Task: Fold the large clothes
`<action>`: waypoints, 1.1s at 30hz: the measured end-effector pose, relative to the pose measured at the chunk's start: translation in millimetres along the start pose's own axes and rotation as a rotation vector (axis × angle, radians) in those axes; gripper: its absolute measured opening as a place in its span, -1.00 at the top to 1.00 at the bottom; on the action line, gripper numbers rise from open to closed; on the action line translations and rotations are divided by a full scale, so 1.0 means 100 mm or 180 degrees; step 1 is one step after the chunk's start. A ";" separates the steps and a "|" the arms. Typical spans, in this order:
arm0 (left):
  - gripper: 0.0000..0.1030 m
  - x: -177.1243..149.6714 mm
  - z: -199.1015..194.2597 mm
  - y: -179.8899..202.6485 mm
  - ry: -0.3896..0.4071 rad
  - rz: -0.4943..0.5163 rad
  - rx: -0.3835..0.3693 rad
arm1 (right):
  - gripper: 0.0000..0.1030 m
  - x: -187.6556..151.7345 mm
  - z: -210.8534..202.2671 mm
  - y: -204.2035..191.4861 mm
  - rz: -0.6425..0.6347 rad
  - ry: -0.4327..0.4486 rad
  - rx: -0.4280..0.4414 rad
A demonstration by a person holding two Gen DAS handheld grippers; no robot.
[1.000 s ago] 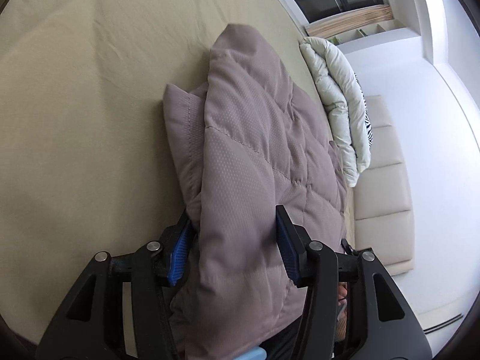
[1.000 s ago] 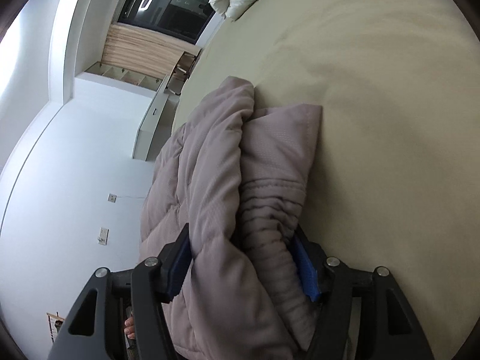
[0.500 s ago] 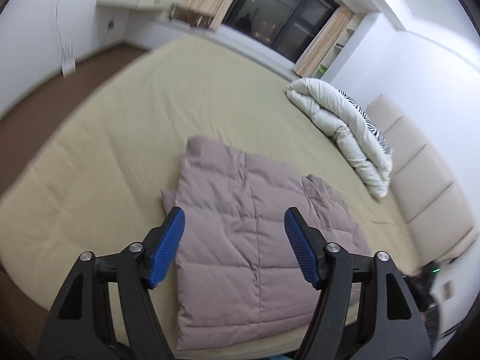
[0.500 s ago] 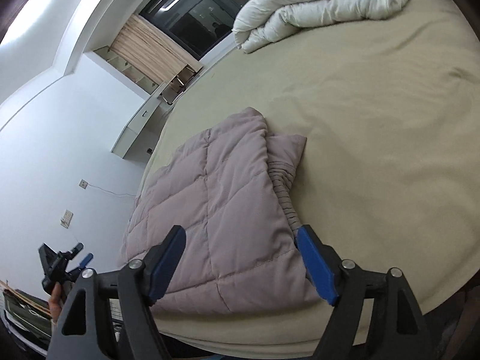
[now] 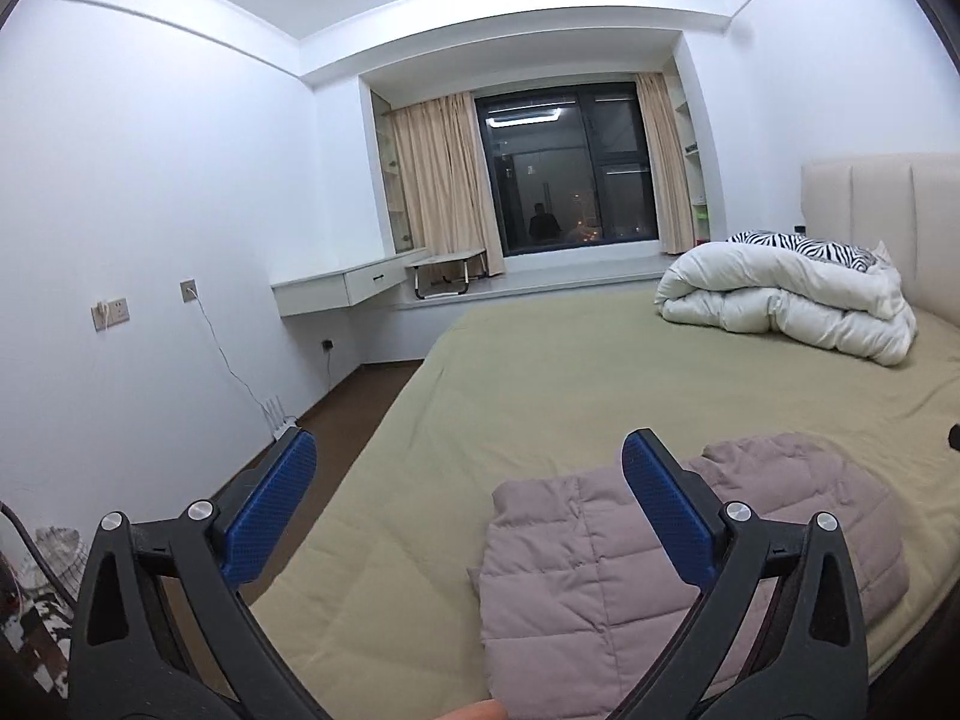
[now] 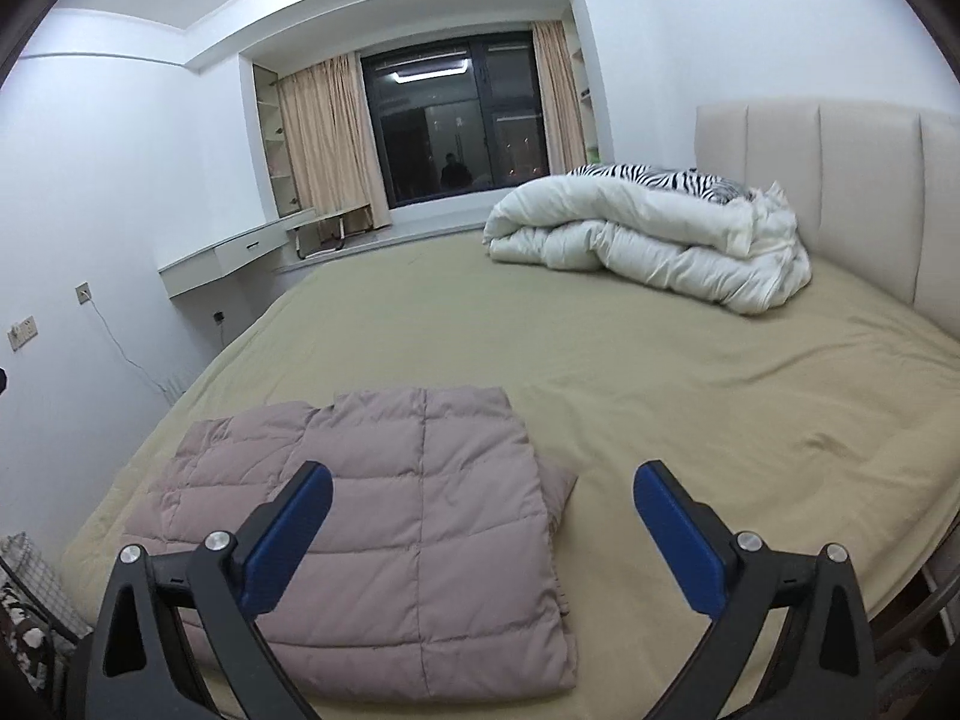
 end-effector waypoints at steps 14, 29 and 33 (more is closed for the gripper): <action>-1.00 -0.32 0.04 0.34 -0.0962 -0.0061 0.0195 | -1.00 0.20 0.02 -0.19 0.0066 -0.0526 -0.0021; -1.00 -0.91 0.41 0.63 -0.1722 -0.0146 -0.0030 | -1.00 0.14 -0.01 -0.68 -0.0201 -0.0974 -0.0338; -1.00 -1.05 0.45 0.64 -0.1869 -0.0209 -0.0088 | -1.00 0.02 0.02 -0.75 -0.0175 -0.1125 -0.0297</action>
Point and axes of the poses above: each gripper's, at about its wrist camera, not at the fingertips, and z roughly the way its jaws point, y to its right, x to its top, the point moved 1 cm from there along z, roughly the way its jaws point, and after that the axes turned 9 degrees about y, right-handed, at the moved point
